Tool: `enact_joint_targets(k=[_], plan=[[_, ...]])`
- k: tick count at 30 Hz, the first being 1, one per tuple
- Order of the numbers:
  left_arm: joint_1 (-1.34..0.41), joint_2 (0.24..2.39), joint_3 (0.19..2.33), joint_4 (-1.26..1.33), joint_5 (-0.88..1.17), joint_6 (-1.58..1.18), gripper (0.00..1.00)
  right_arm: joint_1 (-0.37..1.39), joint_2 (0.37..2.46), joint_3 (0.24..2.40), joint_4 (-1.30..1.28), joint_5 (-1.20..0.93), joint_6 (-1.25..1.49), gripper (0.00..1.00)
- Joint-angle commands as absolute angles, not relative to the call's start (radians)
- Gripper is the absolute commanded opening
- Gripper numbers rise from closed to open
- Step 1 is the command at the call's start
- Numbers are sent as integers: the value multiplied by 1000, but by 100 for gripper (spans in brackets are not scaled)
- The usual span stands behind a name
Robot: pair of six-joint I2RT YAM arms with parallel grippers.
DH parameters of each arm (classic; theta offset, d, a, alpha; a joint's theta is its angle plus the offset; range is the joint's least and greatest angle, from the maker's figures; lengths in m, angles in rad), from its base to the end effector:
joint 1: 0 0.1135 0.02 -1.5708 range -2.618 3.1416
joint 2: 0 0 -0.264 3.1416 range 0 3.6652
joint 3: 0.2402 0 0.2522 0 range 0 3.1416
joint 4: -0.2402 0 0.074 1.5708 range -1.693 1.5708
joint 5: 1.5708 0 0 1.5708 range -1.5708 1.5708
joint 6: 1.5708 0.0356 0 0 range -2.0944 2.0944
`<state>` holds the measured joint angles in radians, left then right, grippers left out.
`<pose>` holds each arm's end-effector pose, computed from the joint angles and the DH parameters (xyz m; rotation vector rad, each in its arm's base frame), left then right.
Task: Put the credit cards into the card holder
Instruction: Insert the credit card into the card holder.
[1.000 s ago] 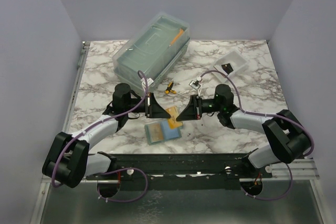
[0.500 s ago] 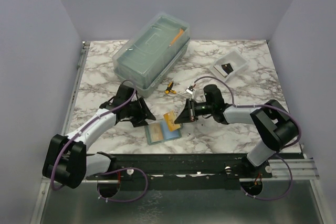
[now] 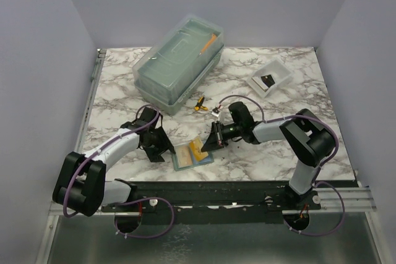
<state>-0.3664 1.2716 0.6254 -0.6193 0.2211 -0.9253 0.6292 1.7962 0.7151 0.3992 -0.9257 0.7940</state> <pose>0.1901 -0.0813 0.1625 -0.7737 2.8808 -0.5405 0.2430 0.2120 0.1227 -0.3853 2.5338 1.7178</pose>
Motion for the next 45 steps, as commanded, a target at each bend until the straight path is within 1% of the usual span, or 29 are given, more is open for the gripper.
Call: enact_joint_targets(k=[1,7,17,20,26,31,35,37,45], plan=[[-381,1272,591,-566,246,-940,62,637,1804,684,375,-944,803,0],[-388,1286,579,-547,259,-942,63,637,1805,655,400,-962,820,0],[-389,1316,576,-522,267,-946,64,654,1851,674,420,-1001,821,0],[-390,1326,562,-523,257,-958,61,656,1861,679,418,-1004,821,0],[-390,1330,548,-524,245,-975,51,659,1870,684,424,-1013,821,0],[-390,1338,548,-532,230,-974,44,659,1813,678,385,-962,802,0],[-390,1341,548,-537,221,-974,37,660,1794,678,378,-962,794,0],[-390,1339,549,-539,218,-974,35,663,1798,681,383,-970,794,0],[-390,1333,555,-548,215,-975,34,677,1862,711,370,-983,798,0]])
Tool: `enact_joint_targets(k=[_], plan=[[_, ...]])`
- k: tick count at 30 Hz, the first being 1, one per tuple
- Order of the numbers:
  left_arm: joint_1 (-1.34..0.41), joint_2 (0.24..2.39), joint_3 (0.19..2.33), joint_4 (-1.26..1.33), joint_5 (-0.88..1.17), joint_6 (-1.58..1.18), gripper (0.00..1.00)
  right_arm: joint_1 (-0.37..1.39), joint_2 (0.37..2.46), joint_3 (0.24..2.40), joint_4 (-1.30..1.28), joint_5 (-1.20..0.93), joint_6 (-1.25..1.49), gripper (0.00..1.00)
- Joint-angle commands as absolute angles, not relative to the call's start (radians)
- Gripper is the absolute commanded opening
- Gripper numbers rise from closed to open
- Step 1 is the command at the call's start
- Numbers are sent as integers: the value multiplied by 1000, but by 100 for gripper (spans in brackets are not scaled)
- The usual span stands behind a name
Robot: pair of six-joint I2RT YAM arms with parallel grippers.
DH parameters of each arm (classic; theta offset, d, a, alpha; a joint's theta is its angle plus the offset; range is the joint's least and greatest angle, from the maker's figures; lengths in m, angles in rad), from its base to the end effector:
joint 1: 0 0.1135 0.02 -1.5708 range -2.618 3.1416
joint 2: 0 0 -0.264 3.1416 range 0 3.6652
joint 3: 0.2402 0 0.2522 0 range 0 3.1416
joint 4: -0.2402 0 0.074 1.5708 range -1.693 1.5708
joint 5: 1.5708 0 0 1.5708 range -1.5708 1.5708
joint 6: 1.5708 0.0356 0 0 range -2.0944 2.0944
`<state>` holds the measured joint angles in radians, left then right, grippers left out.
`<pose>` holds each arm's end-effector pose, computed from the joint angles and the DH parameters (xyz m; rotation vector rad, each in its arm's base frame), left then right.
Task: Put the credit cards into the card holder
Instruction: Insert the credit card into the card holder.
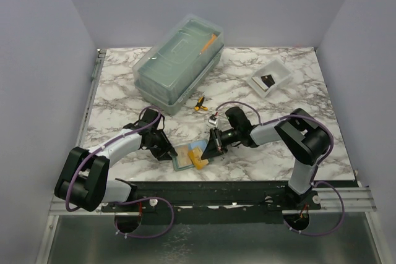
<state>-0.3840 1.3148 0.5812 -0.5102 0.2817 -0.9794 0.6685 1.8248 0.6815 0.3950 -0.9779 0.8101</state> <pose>0.1910 -0.0879 0.1470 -0.8121 2.8859 -0.6416 0.2260 0.2161 0.1071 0.4011 -2.5306 -1.7146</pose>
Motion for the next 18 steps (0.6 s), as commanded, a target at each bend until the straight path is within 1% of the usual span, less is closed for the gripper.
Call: enact_joint_targets(k=[1,18], plan=[[-390,1332,556,-549,215,-975,34,676,1867,711,367,-981,799,0],[-390,1309,558,-554,206,-973,34,676,1859,725,254,-915,791,0]])
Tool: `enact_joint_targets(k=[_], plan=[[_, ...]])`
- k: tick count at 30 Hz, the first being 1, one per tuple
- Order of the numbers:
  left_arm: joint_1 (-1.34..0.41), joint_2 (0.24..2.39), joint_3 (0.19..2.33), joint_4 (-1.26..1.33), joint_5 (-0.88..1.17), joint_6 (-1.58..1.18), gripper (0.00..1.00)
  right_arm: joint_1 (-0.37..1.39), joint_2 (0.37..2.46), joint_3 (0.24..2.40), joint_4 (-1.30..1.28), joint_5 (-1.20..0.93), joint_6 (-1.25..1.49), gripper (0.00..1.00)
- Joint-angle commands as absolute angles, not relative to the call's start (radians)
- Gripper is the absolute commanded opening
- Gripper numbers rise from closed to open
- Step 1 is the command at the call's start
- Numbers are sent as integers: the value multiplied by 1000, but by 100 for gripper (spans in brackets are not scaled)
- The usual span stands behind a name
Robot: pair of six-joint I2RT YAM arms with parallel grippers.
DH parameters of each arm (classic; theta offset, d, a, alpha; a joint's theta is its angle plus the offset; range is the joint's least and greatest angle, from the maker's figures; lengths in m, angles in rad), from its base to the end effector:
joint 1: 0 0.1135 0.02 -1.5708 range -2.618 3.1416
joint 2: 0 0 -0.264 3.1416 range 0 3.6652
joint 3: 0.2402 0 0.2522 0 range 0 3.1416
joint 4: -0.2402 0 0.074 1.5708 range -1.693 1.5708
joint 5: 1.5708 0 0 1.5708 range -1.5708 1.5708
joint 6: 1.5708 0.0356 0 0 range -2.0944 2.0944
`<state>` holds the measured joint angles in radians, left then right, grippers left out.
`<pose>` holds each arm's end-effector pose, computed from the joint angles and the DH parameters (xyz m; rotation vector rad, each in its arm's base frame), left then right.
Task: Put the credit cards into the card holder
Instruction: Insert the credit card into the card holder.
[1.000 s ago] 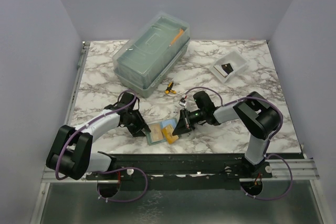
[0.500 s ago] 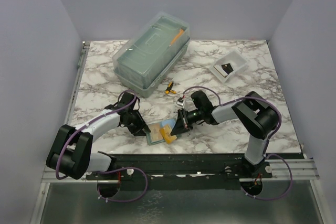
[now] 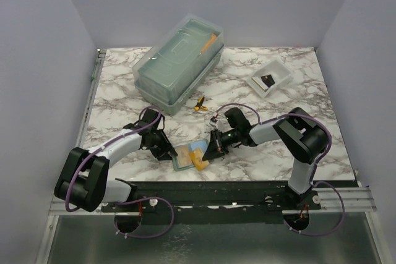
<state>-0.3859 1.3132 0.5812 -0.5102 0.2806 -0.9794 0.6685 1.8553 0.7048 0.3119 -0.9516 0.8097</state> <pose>0.1908 -0.0882 0.1473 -0.8089 2.8852 -0.6416 0.2270 0.2162 0.0973 0.3192 -2.5521 -1.6126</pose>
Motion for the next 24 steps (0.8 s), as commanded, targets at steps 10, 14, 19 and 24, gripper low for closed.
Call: enact_joint_targets(k=[10,14,19,24], plan=[[-392,1255,558,-547,201,-967,36,677,1875,764,190,-912,782,0],[-395,1243,558,-541,202,-965,38,678,1892,783,182,-923,773,0],[-396,1249,559,-538,204,-965,38,678,1886,791,188,-928,767,0],[-396,1251,560,-532,204,-960,38,680,1844,748,298,-977,782,0]])
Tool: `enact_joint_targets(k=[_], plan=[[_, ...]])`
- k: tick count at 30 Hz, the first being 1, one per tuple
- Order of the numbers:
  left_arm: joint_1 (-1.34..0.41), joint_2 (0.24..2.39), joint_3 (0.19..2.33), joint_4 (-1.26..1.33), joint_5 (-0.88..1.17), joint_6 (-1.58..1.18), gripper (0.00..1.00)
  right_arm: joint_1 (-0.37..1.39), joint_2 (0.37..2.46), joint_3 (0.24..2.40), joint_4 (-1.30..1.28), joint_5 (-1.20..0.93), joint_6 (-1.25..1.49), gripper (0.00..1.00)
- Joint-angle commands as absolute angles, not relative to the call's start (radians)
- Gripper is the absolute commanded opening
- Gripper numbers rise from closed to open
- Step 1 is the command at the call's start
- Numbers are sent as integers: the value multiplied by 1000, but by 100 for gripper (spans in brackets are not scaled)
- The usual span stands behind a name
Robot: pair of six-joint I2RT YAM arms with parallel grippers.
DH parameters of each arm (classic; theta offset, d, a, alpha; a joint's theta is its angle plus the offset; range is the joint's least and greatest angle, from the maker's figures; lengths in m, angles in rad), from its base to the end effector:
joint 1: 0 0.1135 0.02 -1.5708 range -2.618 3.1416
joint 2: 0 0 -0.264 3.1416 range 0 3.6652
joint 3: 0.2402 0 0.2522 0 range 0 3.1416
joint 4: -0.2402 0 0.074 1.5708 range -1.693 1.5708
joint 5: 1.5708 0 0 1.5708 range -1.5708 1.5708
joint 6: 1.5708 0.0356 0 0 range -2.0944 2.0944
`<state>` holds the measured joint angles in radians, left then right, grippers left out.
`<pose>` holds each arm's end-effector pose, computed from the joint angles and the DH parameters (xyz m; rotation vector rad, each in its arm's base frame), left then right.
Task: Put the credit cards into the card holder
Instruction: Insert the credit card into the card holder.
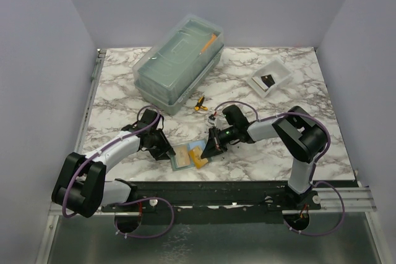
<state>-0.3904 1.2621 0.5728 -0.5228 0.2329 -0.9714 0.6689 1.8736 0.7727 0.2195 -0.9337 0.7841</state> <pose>0.1866 -0.0857 0.1538 -0.7845 2.8425 -0.6044 0.2362 0.2232 0.1008 0.3139 -2.5728 -1.5692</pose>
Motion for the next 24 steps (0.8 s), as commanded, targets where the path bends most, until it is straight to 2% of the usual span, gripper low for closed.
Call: enact_joint_targets(k=[1,13,18,24], plan=[[-396,1252,560,-529,205,-961,38,683,1854,751,304,-996,781,0],[-396,1258,566,-527,207,-960,42,704,1888,762,339,-1057,764,0],[-396,1257,563,-528,201,-965,43,703,1885,786,170,-921,714,0],[-396,1255,559,-530,199,-967,42,703,1875,774,131,-894,715,0]])
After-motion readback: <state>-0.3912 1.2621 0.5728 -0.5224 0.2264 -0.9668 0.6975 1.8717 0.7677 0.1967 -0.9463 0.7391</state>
